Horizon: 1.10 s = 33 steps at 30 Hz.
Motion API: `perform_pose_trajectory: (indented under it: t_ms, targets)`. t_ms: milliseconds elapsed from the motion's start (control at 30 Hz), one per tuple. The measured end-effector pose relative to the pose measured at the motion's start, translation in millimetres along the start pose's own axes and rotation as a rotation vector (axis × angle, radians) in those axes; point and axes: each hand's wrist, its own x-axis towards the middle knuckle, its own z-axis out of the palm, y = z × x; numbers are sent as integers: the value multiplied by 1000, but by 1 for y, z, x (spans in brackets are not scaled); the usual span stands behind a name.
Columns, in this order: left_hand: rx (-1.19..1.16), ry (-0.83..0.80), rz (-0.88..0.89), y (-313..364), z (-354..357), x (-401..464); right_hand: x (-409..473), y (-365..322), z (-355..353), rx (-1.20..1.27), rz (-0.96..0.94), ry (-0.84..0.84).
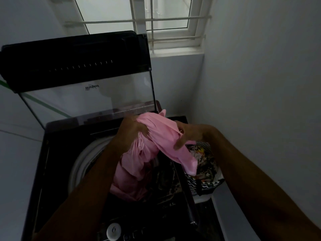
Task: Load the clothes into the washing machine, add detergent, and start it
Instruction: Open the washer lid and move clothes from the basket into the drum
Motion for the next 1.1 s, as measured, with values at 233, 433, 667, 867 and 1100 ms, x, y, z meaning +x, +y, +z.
perform_pose_trajectory:
  t_ms: [233, 433, 667, 867, 1100]
  targets:
    - [-159, 1, 26, 22, -22, -6, 21, 25, 18, -102, 117, 227]
    - [340, -154, -88, -4, -48, 0, 20, -15, 13, -45, -5, 441]
    - [239, -225, 83, -2, -41, -11, 23, -105, 25, 227, -159, 395]
    - [208, -118, 157, -31, -43, -10, 52, -111, 49, 333, -117, 256]
    - [416, 220, 3, -63, -68, -16, 84, -70, 56, -255, -32, 199]
